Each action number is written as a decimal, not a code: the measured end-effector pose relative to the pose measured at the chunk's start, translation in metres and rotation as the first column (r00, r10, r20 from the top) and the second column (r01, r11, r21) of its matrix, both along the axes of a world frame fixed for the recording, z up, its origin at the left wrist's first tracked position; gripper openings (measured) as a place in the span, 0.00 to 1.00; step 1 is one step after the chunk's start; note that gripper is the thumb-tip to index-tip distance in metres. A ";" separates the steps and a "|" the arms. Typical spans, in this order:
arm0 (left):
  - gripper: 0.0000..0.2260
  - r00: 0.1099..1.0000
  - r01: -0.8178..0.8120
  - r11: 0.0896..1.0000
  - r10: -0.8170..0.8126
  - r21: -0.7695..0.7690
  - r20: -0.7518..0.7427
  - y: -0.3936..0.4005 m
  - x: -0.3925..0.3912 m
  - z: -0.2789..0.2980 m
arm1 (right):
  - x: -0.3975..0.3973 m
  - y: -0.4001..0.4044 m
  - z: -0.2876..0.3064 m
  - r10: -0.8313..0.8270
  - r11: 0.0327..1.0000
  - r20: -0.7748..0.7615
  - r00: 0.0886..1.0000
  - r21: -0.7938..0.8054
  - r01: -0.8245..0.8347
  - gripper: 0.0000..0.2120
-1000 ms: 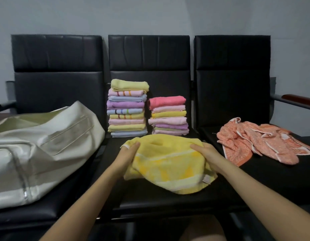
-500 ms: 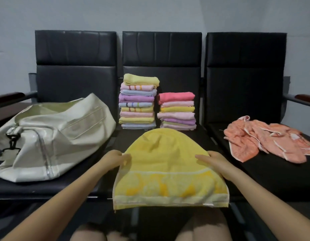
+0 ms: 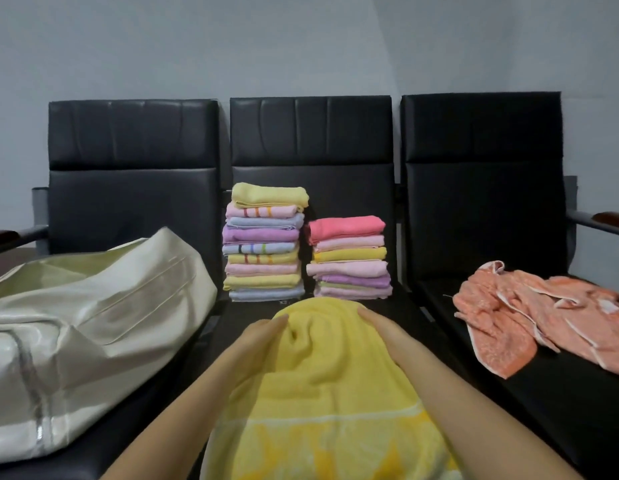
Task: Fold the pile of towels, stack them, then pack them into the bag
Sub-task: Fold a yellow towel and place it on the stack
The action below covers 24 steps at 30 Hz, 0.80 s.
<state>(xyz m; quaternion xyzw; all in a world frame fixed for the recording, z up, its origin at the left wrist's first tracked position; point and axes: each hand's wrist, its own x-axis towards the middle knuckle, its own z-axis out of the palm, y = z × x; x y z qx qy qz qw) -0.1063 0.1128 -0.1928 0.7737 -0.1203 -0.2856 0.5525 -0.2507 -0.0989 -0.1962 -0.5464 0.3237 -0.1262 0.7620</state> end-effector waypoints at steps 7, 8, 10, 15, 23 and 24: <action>0.13 0.972 -0.231 0.958 0.235 -0.168 0.004 -0.021 0.016 0.011 | 0.023 0.002 0.025 -0.067 0.984 0.204 0.977 -0.147 0.098 0.12; 0.13 0.958 -0.281 0.931 0.286 -0.232 -0.011 -0.018 0.017 0.018 | 0.022 0.002 0.035 -0.094 0.978 0.265 0.960 -0.155 0.139 0.10; 0.13 0.937 -0.332 0.869 0.347 -0.366 -0.024 -0.007 0.015 0.035 | 0.017 0.001 0.054 -0.127 0.981 0.370 0.920 -0.088 0.170 0.12; 0.11 0.940 -0.259 0.834 0.334 -0.488 0.073 0.022 -0.005 0.047 | -0.022 0.014 0.065 -0.031 0.996 0.452 0.891 -0.061 0.066 0.13; 0.12 0.595 -0.008 0.909 -0.331 0.418 0.732 0.070 -0.016 -0.035 | -0.086 0.029 -0.009 0.132 0.735 -0.099 0.986 -0.658 -0.164 0.20; 0.10 0.573 -0.006 0.912 -0.334 0.411 0.749 0.072 -0.015 -0.037 | -0.085 0.026 -0.010 0.095 0.704 -0.118 0.988 -0.694 -0.151 0.20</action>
